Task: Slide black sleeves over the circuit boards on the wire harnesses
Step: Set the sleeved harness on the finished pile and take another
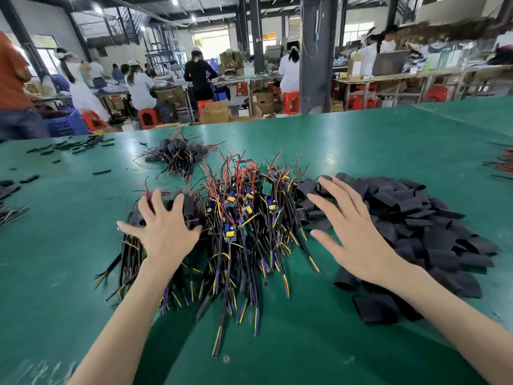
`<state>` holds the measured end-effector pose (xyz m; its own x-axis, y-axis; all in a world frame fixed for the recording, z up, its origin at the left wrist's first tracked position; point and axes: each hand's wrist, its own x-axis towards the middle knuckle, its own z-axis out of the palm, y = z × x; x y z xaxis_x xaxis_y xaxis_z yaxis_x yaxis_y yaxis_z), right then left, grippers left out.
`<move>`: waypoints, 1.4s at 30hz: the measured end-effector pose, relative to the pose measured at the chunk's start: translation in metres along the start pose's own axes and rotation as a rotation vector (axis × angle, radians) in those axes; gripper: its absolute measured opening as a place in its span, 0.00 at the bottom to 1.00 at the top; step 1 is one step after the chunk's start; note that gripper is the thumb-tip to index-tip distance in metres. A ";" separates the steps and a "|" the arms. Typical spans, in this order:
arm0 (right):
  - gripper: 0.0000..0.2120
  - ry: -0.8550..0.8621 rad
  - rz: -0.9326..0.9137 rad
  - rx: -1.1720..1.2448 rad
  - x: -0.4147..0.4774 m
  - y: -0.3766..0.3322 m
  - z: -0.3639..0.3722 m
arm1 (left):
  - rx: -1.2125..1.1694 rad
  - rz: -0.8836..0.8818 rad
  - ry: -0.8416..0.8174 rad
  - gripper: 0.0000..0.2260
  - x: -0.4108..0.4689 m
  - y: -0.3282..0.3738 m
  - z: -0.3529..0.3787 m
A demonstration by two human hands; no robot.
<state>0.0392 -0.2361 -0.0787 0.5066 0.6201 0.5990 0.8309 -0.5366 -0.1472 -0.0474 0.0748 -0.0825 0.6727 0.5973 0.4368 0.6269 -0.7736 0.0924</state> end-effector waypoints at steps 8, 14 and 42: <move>0.26 -0.053 0.009 -0.036 -0.003 0.003 0.003 | -0.120 -0.058 0.010 0.35 0.015 -0.026 0.015; 0.26 -0.098 0.050 -0.067 -0.002 0.003 0.006 | -0.104 -0.071 0.024 0.35 0.014 -0.018 0.010; 0.19 -0.320 0.410 0.047 -0.001 0.034 0.015 | -1.117 0.101 0.358 0.15 0.008 0.092 -0.070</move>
<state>0.0705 -0.2460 -0.0959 0.8313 0.5123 0.2157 0.5554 -0.7500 -0.3592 -0.0122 -0.0062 -0.0077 0.4393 0.5669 0.6968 -0.2346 -0.6763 0.6982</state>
